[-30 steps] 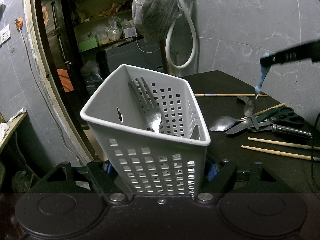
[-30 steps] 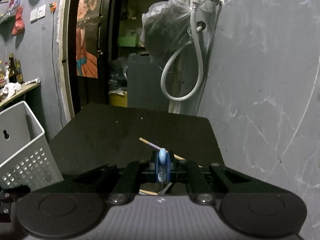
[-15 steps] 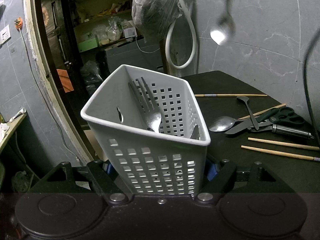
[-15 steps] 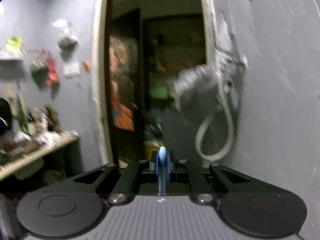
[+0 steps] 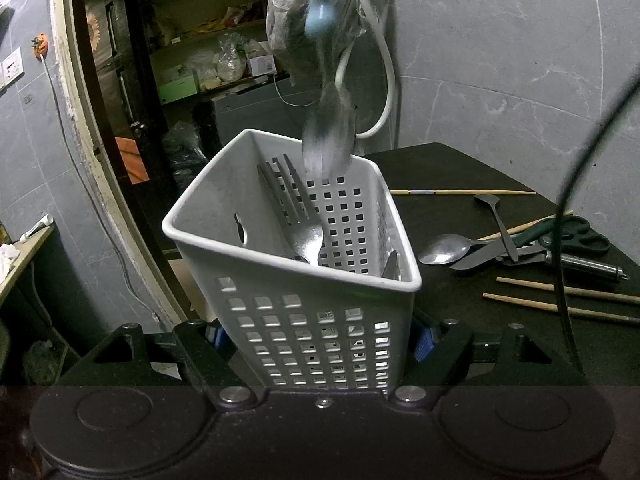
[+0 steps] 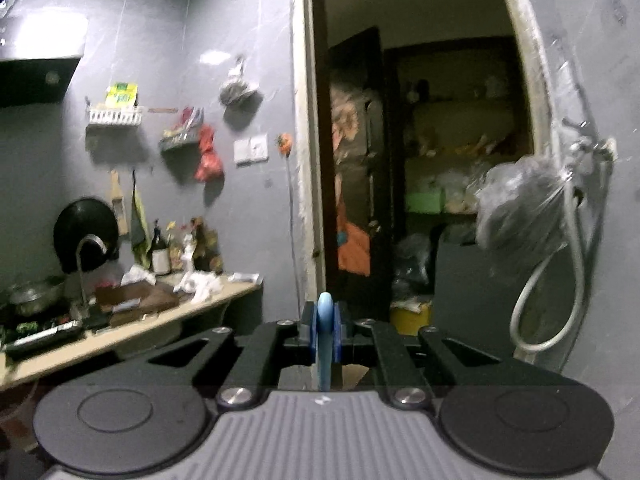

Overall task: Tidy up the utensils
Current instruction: 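Lift the blue-handled utensil with the right gripper and lower it into the basket, then open the right gripper to drop the blue-handled utensil into the basket, then move the right gripper to the pile and grasp a metal spoon's handle, then lift the metal spoon with the right gripper and lower it into the basket, then open the right gripper to release the spoon into the basket, then move the right gripper back over the remaining utensils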

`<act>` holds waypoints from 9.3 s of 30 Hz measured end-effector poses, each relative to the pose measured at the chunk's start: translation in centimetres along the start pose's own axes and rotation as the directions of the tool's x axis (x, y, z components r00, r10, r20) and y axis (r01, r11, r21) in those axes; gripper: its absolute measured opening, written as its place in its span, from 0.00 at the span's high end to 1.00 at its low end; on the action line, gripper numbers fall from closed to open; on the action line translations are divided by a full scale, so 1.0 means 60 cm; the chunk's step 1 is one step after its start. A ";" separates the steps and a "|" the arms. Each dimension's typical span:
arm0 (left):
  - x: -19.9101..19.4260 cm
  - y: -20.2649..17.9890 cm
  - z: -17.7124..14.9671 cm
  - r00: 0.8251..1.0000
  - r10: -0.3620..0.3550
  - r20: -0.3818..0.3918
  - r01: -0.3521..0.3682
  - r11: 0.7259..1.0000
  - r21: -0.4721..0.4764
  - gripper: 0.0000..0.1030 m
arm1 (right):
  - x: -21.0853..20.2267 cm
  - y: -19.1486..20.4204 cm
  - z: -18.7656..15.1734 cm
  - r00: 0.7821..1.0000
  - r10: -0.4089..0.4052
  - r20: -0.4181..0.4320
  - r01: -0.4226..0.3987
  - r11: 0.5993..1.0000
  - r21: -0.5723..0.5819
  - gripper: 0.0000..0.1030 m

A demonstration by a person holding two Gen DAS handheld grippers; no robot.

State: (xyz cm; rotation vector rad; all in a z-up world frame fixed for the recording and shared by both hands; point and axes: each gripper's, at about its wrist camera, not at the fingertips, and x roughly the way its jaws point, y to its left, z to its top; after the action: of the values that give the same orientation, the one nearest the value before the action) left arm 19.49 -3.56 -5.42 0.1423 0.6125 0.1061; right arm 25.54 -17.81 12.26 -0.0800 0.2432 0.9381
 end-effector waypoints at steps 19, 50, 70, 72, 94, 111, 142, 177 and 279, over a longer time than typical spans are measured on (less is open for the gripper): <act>0.003 0.001 0.003 1.000 0.006 -0.001 -0.006 1.000 0.000 0.21 | 0.026 0.024 -0.074 0.987 0.046 -0.153 -0.042 0.999 0.030 0.65; 0.007 -0.001 0.002 1.000 0.003 -0.001 -0.003 1.000 0.006 0.21 | -0.048 -0.125 -0.238 0.821 -0.442 -0.361 0.477 0.879 0.008 0.00; 0.008 -0.002 0.002 1.000 0.004 -0.001 -0.004 1.000 0.009 0.21 | 0.028 -0.170 -0.319 0.724 -0.535 -0.435 0.564 0.823 -0.072 0.01; 0.007 -0.004 0.001 1.000 0.004 -0.002 -0.004 1.000 0.009 0.21 | 0.036 -0.188 -0.316 0.733 -0.522 -0.436 0.570 0.821 -0.026 0.02; 0.012 -0.001 -0.003 1.000 0.012 -0.007 -0.012 1.000 0.010 0.20 | 0.142 -0.342 -0.340 0.727 -0.401 -0.558 0.622 0.729 0.287 0.54; 0.012 -0.008 -0.001 1.000 0.013 -0.007 -0.013 1.000 0.010 0.20 | 0.163 -0.336 -0.333 0.678 -0.452 -0.579 0.664 0.714 0.221 0.78; 0.014 -0.005 -0.003 1.000 0.014 -0.006 -0.013 1.000 0.018 0.20 | 0.014 -0.286 -0.285 0.945 -0.244 -0.217 0.326 0.724 0.608 0.98; 0.013 -0.009 -0.001 1.000 0.011 -0.008 -0.011 1.000 0.018 0.21 | 0.114 -0.060 -0.157 0.997 0.041 0.071 -0.062 0.944 0.323 0.98; 0.014 -0.008 -0.001 1.000 -0.001 -0.010 0.001 0.999 0.039 0.20 | -0.125 -0.164 -0.408 0.644 -0.556 -0.525 0.715 0.681 0.157 0.07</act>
State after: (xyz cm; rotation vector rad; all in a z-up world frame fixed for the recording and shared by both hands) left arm 20.13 -3.91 -6.03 0.1790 0.6244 0.0942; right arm 25.01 -33.81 -10.04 -0.0390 0.7551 0.1134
